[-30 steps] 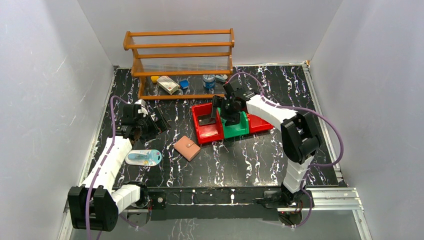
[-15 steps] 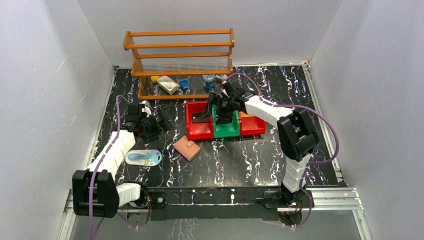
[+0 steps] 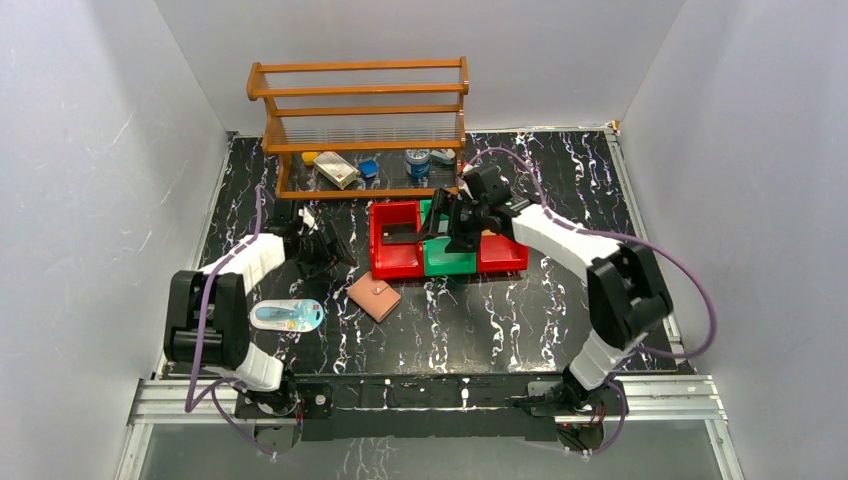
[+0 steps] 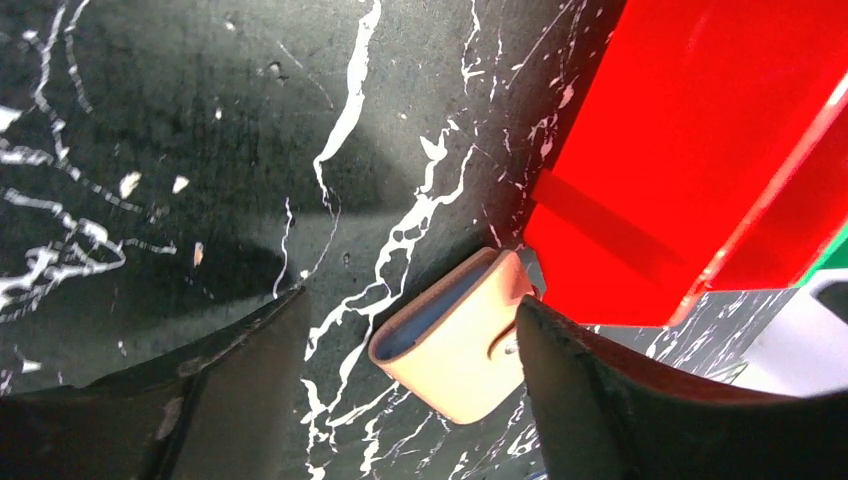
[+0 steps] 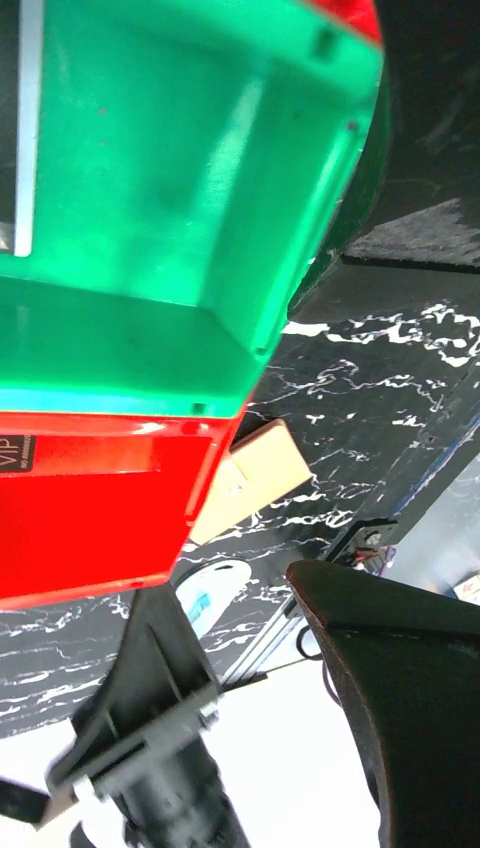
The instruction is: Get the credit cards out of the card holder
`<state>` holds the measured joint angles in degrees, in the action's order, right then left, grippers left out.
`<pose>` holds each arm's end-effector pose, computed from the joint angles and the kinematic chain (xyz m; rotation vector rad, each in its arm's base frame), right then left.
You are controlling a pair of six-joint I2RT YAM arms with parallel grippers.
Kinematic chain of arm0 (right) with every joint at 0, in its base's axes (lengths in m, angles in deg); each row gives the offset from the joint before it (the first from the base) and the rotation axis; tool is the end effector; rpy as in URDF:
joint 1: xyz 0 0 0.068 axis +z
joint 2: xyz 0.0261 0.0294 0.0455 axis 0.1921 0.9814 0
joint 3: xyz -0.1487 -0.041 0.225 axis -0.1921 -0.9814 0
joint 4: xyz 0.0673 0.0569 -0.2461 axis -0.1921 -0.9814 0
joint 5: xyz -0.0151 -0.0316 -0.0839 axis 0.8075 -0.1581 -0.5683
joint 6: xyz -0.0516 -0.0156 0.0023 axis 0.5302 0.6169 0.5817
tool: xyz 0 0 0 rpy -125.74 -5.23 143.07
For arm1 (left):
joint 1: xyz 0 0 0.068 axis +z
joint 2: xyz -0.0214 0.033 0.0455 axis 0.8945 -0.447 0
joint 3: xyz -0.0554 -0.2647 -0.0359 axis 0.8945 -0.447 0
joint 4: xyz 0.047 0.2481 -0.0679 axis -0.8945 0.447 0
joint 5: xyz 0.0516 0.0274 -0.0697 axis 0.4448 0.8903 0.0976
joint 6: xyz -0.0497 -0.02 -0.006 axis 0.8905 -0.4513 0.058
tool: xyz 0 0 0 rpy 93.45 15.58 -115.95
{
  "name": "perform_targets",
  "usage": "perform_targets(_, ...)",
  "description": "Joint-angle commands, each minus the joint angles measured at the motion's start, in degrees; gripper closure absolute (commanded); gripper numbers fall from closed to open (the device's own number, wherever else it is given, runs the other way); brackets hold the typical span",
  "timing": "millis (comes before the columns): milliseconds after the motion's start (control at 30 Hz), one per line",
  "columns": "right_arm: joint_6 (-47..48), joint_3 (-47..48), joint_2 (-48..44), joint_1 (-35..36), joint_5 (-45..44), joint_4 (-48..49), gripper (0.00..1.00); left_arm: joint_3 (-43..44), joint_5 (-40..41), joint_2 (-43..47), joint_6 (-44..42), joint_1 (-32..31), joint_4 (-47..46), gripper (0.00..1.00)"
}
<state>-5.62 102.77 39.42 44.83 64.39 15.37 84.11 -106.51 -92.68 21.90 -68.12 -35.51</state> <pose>0.3059 0.2185 0.2365 0.0414 2.5715 0.9908 0.2824 -0.0351 0.1825 -0.4884 2.5866 -0.6775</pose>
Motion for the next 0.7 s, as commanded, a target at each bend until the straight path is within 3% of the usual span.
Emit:
perform_targets(0, 0.12, -4.55, -8.46, -0.24, -4.16, -1.43, 0.04, 2.64, -4.76, -3.49, -1.42, -0.02, -0.26, 0.33)
perform_targets(267, -2.25, -11.29, -15.80, -0.24, -6.59, -2.06, 0.05, 1.74, -2.62, -6.71, -2.37, -4.60, -0.04, 0.42)
perform_targets(500, -2.97, -13.78, -16.43, -0.25, -6.36, -2.15, 0.05, -2.42, 3.38, -5.72, -2.90, -9.60, 2.31, 0.71)
perform_targets(667, -3.81, -16.40, -17.23, -0.05, -5.28, -0.78, 0.07, -6.87, 5.79, 0.75, -2.07, -10.71, 3.37, 0.77)
